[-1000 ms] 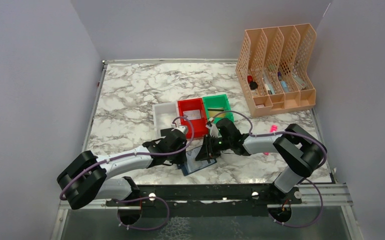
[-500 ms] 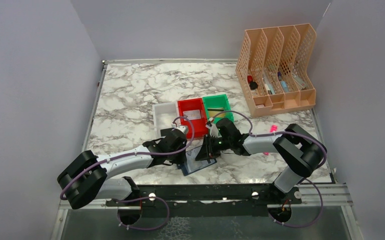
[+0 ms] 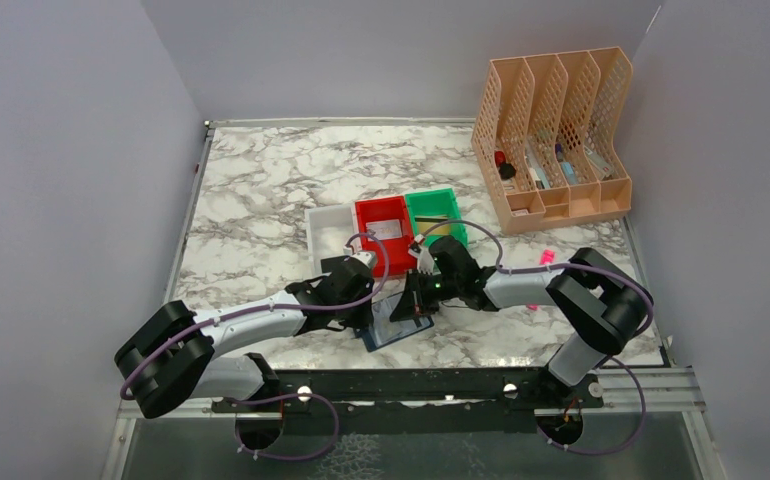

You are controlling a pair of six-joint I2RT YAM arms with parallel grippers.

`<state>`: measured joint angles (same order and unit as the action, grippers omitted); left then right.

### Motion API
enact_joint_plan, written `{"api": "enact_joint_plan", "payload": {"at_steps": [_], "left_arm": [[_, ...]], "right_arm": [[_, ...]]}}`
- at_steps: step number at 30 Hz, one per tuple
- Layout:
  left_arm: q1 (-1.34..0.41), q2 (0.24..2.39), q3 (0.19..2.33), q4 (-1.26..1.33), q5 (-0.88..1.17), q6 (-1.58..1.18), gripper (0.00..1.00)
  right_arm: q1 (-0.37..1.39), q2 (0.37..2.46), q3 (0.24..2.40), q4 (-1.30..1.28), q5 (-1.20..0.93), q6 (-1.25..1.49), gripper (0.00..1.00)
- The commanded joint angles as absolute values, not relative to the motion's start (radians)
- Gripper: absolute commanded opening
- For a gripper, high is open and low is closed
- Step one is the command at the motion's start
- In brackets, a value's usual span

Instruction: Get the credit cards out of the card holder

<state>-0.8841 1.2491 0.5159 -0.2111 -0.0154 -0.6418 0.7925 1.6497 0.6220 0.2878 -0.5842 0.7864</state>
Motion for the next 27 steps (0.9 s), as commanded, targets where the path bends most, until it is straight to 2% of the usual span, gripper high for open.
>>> {"api": "enact_joint_plan", "payload": {"at_steps": [1,8,16,22,27], "left_arm": [[-0.89,1.264,0.499,-0.211,-0.019,-0.633,0.16],[-0.89,1.206,0.481,-0.213,-0.052,-0.652,0.17],[-0.891,1.145,0.475,-0.22,-0.084,-0.66,0.19],[-0.89,1.068,0.499,-0.238,-0.135,-0.659,0.39],[-0.89,1.007,0.534,-0.29,-0.223,-0.663,0.5]], "right_arm": [[0.804,1.627,0.652,0.247,-0.537,0.755,0.01],[0.802,1.465,0.676,0.025,-0.323,0.651,0.01],[0.802,1.366,0.696,-0.041,-0.325,0.603,0.01],[0.802,1.253,0.678,0.007,-0.263,0.545,0.01],[0.802,1.198,0.701,0.074,-0.235,0.394,0.01]]}}
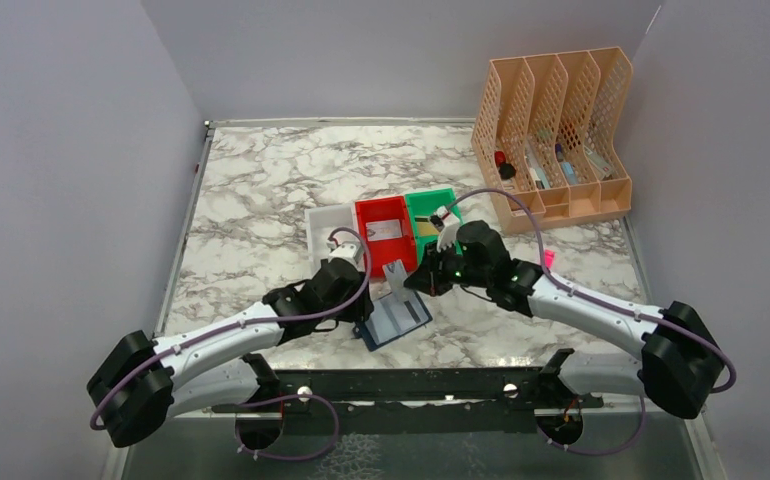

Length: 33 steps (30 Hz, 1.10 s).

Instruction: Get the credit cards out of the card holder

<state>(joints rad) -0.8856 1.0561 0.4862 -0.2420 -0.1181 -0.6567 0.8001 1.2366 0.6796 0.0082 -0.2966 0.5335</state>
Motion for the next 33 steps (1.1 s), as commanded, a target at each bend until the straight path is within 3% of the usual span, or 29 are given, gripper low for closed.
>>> {"api": "enact_joint_plan", "payload": {"at_steps": [1,6,12,18,33], "left_arm": [[-0.891,0.993,0.535,-0.305,-0.247,-0.672,0.53],[-0.888,0.916,0.537,-0.382,-0.393,-0.734,0.72],[-0.884,0.853,0.544,-0.427,-0.489,-0.751,0.9],[-0.871,0.9,0.57,-0.494,-0.534,-0.803,0.99],[-0.765,0.89,0.572,-0.606,-0.602,-0.891,0.99]], "right_arm": [[0.802,1.193,0.702,0.103,-0.232,0.349,0.01],[0.802,1.206,0.684,0.311,-0.221,0.067,0.01],[0.803,1.312,0.764,0.35,-0.305,-0.278,0.01],[0.802,1.416,0.838,0.337,-0.284,-0.541,0.01],[0.818,1.642,1.022,0.154,-0.18,-0.875,0.01]]}}
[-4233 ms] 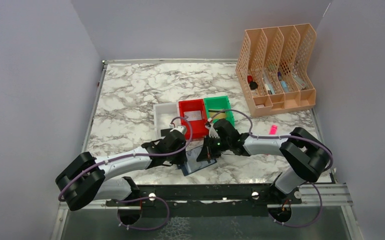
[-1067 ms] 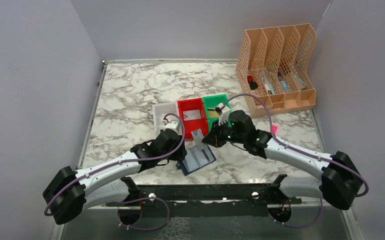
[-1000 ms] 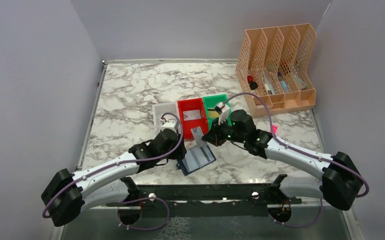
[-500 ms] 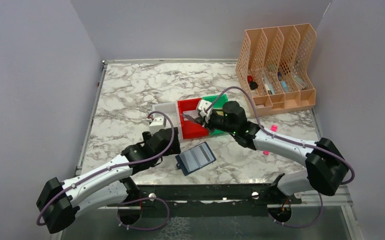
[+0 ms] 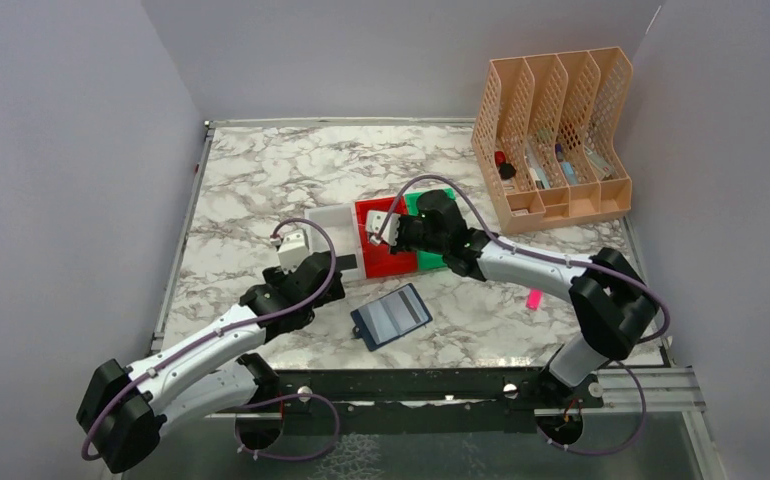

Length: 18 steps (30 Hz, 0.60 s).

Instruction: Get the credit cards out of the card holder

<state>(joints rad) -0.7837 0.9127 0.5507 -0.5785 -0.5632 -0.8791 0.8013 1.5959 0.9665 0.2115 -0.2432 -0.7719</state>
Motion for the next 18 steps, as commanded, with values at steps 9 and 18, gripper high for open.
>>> {"api": "enact_joint_plan", "payload": {"at_steps": [9,18], "left_arm": [[-0.754,0.83,0.54,-0.606,-0.589,-0.886,0.99],[-0.753,0.827,0.549,-0.604,-0.584,-0.869,0.99]], "right_arm": [[0.825,1.69,1.034,0.18,-0.009,-0.954,0.01],[0.85,1.804,1.096,0.158,0.115,-0.979,0.01]]}}
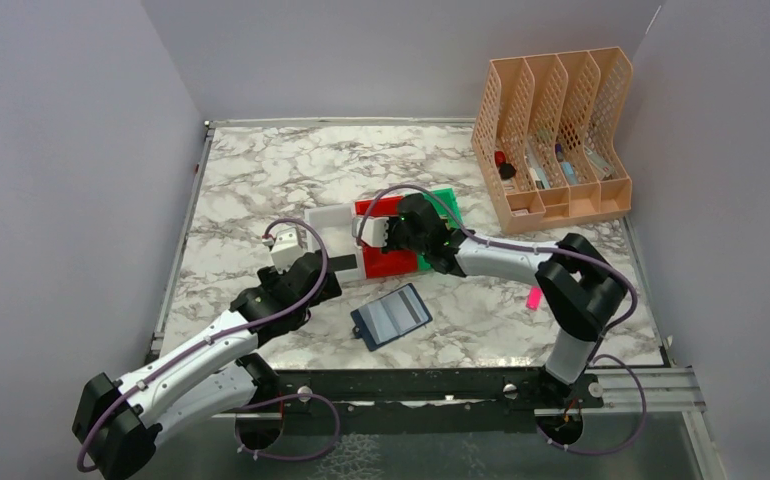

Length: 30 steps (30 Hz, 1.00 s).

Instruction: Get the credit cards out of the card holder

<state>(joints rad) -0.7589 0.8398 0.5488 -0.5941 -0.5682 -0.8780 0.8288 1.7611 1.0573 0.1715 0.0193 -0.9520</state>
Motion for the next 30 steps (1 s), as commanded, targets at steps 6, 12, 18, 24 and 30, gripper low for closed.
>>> {"api": "enact_joint_plan", "payload": {"at_steps": [6,12,18,24,30], "left_arm": [[-0.752,0.815,0.542,-0.604,-0.572,-0.861,0.99],[-0.751,0.781,0.54,-0.605,-0.569,-0.853,0.99],[-0.751,0.743,0.531,-0.606,-0.565,-0.861,0.99],[-0.751,0.75,0.526,-0.605,-0.557,-0.858,0.99],[-0.75,0.753,0.526,-0.605,-0.551,-0.856,0.99]], "right_arm": [[0.868,1.855,1.124,0.164,0.159,-0.982,0.01],[0.887,1.912,1.167,0.174,0.197,-0.987,0.01],[0.887,1.945,1.173,0.189,0.212,-1.012,0.02],[0.891,1.973,1.169,0.176,0.212,-1.023,0.11],[0.891,1.935,1.132,0.2,0.194,-1.014,0.29]]}}
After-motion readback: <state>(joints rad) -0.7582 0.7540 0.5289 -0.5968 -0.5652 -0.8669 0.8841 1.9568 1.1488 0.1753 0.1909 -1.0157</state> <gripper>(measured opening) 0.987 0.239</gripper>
